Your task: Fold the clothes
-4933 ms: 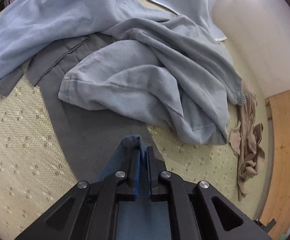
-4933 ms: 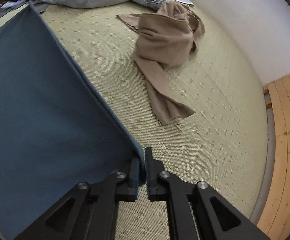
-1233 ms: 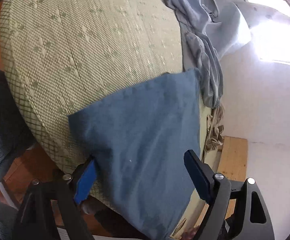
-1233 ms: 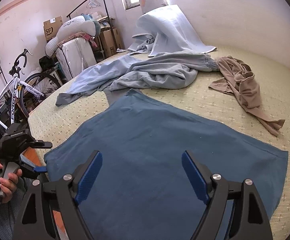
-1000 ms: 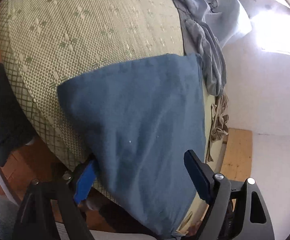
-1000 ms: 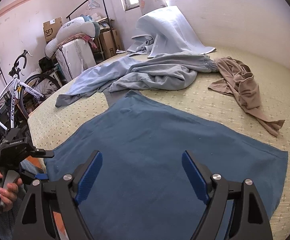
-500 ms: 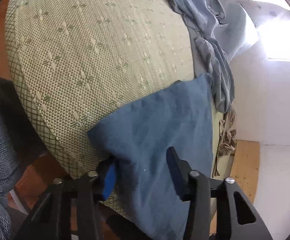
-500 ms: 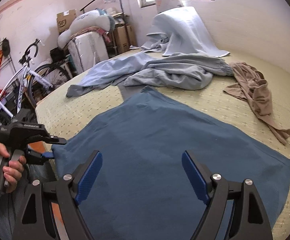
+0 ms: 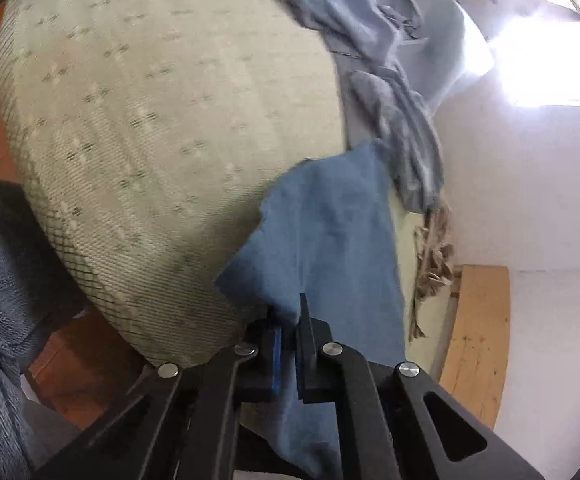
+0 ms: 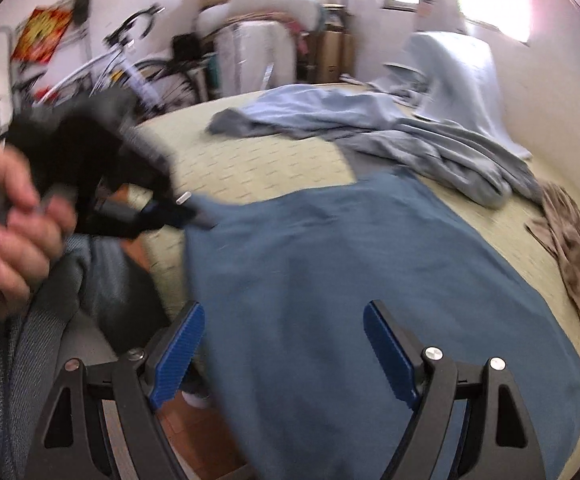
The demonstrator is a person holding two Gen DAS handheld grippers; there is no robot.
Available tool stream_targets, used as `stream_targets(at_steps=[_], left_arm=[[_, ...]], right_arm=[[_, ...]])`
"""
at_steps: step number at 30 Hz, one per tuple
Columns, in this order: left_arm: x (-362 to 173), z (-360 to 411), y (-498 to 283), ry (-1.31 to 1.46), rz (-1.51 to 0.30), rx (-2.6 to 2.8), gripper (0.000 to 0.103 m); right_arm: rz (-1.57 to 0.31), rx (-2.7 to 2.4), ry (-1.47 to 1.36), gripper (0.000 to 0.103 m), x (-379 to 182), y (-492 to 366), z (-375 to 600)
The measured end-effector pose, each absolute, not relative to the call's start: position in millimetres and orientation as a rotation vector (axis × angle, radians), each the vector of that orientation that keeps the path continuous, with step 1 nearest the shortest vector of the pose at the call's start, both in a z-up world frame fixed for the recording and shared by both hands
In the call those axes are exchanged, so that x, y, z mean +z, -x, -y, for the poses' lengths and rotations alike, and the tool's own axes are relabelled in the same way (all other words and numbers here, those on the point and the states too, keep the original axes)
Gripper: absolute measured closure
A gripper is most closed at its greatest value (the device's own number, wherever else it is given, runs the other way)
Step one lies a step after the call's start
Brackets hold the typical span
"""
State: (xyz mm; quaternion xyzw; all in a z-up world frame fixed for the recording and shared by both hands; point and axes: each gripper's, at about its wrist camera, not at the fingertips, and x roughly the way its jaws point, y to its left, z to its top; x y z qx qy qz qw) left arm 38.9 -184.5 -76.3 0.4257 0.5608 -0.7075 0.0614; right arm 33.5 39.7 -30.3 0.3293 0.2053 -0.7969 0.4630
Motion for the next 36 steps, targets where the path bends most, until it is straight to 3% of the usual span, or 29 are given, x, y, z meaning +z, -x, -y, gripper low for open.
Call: stream_targets(at_steps=[6, 17, 36], left_arm=[[-58, 183, -32, -1.289, -1.722, -2.187, 0.100], [-44, 188, -29, -1.283, -1.753, -2.199, 0.100], [-22, 179, -16, -1.290, -1.707, -2.233, 0.100]], right_arm=[[-0.623, -1.992, -0.765, 0.018, -44, -57, -8], [-1.003, -2.148, -0.835, 0.023, -84, -50, -62], [-1.456, -2.358, -0.943, 0.024, -100, -73, -229]])
